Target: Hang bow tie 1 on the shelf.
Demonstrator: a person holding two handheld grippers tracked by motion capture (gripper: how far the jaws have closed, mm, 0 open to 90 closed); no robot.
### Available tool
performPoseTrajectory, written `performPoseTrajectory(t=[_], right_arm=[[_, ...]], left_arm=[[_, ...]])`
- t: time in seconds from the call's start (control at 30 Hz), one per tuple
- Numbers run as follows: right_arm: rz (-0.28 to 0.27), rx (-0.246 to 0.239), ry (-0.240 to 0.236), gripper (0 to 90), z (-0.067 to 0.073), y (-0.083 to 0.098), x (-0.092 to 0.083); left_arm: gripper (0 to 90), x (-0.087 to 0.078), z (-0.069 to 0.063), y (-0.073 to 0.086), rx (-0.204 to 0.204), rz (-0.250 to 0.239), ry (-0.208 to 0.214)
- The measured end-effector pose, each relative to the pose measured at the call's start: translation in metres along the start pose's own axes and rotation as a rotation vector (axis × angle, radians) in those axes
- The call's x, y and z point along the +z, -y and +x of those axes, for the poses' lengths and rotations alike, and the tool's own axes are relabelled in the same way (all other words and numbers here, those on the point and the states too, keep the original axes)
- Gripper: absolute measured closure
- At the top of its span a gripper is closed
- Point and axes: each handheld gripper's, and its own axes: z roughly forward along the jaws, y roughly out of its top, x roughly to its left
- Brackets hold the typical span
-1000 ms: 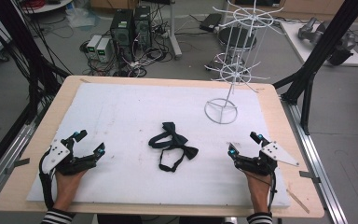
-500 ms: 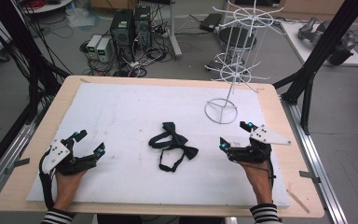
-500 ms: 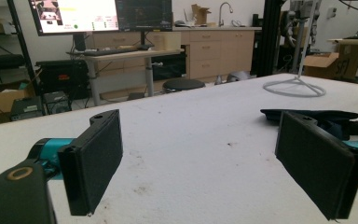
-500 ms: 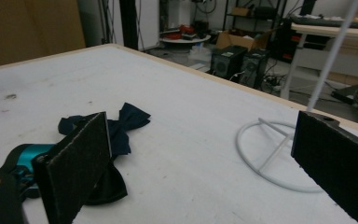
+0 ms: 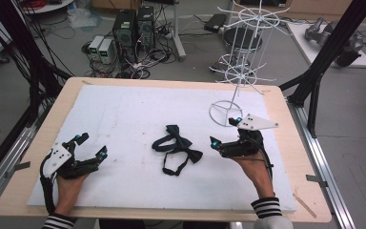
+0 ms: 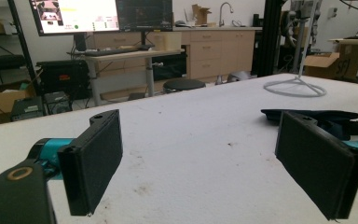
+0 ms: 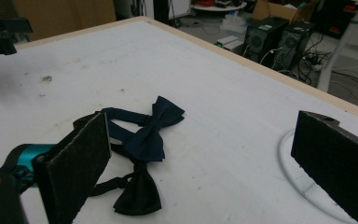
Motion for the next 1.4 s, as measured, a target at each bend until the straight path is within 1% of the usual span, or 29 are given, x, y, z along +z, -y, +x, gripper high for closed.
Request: performPoseTrajectory(t=[0.07,0.13,0.27,0.37,0.47,0.7,0.8,0.83,0.87,0.97,1.07,1.1,1.17,1.4], right_arm=[[0.028,-0.013,-0.014,4.0,0.003,-0.009,0.006],[0.036,-0.013,-0.013,4.0,0.004,-0.01,0.008],[0.088,-0.041,-0.02,4.1,0.007,-0.015,0.019],[0.11,-0.035,-0.034,4.1,0.009,-0.02,0.026],[0.124,-0.042,-0.056,4.1,0.012,-0.025,0.033],[0.177,-0.075,-0.079,4.2,0.021,-0.035,0.054],[0.207,-0.091,-0.087,4.4,0.024,-0.039,0.062],[0.231,-0.096,-0.092,4.4,0.025,-0.04,0.07],[0.231,-0.096,-0.092,4.4,0.025,-0.04,0.07],[0.257,-0.075,-0.113,4.4,0.026,-0.041,0.08],[0.279,-0.081,-0.12,4.4,0.027,-0.041,0.09],[0.3,-0.088,-0.123,4.5,0.029,-0.041,0.095],[0.302,-0.086,-0.128,4.5,0.029,-0.042,0.097],[0.345,-0.041,-0.148,4.6,0.029,-0.045,0.111]], left_arm=[[15.3,0.0,0.0,0.0,-0.001,0.0,0.0],[15.3,0.0,0.0,0.0,0.0,-0.001,0.001],[15.3,0.0,0.0,0.0,0.002,0.0,0.0],[15.3,0.0,0.0,0.0,0.001,0.001,-0.001],[15.3,0.0,0.0,0.0,-0.001,0.0,-0.001],[15.3,0.0,0.0,0.0,0.0,0.001,-0.001],[15.2,0.0,0.0,0.0,0.001,0.0,-0.003],[15.2,0.0,0.0,0.0,0.002,-0.001,-0.002],[15.2,0.0,0.0,0.0,0.002,-0.001,-0.003],[15.2,0.0,0.0,0.0,0.0,-0.001,-0.003],[15.2,0.0,0.001,0.0,-0.003,0.0,-0.002],[15.2,0.0,0.001,0.0,-0.003,0.001,-0.002],[15.2,0.0,0.001,0.0,-0.003,0.0,-0.001],[15.2,0.0,0.0,0.0,-0.002,-0.002,-0.002]])
